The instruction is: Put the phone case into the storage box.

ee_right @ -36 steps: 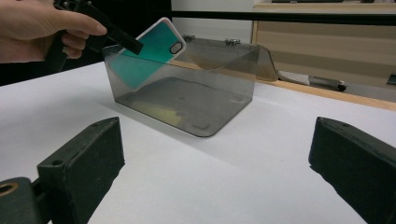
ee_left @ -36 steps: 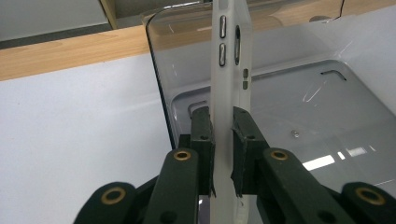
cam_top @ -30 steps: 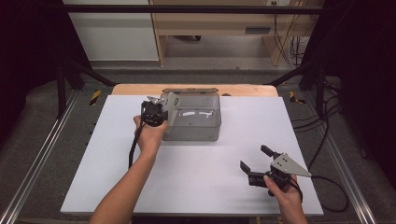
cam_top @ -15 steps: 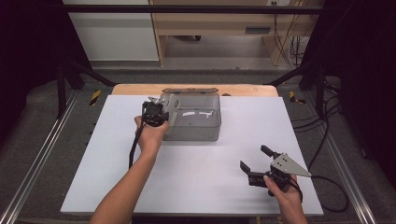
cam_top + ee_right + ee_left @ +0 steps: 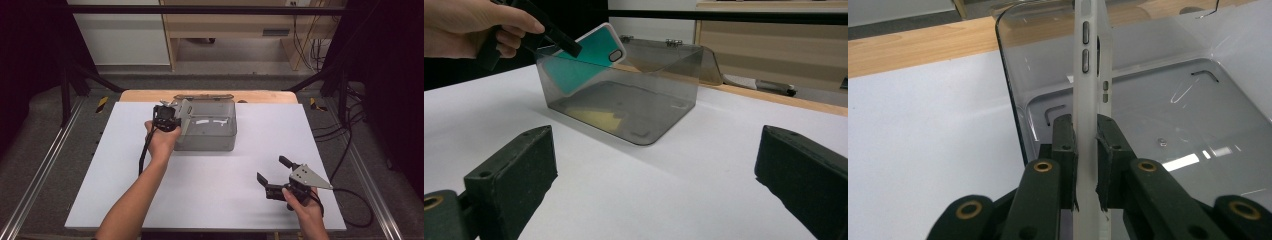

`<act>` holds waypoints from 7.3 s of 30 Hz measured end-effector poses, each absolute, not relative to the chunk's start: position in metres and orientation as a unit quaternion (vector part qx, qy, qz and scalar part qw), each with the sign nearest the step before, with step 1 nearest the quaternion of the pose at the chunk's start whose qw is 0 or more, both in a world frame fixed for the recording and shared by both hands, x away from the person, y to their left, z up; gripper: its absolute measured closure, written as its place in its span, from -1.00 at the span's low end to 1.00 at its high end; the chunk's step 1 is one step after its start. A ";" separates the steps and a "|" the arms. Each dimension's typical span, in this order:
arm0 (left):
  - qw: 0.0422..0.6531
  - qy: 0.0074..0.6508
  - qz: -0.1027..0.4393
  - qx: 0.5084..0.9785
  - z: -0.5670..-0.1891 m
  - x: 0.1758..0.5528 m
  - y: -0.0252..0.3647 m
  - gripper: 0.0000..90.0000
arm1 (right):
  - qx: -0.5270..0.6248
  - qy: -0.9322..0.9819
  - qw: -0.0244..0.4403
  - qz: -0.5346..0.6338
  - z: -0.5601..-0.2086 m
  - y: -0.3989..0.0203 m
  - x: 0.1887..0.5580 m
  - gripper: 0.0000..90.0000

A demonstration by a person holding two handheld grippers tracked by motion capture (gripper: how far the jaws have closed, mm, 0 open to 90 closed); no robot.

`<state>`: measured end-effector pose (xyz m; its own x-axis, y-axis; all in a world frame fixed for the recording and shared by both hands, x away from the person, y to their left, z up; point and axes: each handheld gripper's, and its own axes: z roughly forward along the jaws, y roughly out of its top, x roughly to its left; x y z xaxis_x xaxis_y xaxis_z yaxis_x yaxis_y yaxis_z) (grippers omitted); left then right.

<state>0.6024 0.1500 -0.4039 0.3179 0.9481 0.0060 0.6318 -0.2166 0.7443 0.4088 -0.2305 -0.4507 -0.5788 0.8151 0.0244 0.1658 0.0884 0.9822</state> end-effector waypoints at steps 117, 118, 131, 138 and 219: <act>0.357 0.496 0.261 0.747 -0.394 0.605 0.149 0.55 | 0.361 0.686 0.278 0.567 -0.453 -0.228 0.410 -0.92; 0.359 0.496 0.263 0.746 -0.393 0.604 0.150 0.55 | 0.361 0.686 0.278 0.567 -0.453 -0.228 0.410 -0.92; 0.373 0.492 0.271 0.738 -0.387 0.601 0.154 0.53 | 0.361 0.685 0.279 0.568 -0.453 -0.228 0.410 -0.92; 0.392 0.483 0.280 0.732 -0.384 0.599 0.154 0.38 | 0.362 0.685 0.279 0.568 -0.453 -0.228 0.410 -0.92; 0.549 0.436 0.306 0.644 -0.373 0.566 0.198 -0.94 | 0.366 0.687 0.276 0.564 -0.452 -0.227 0.410 -0.94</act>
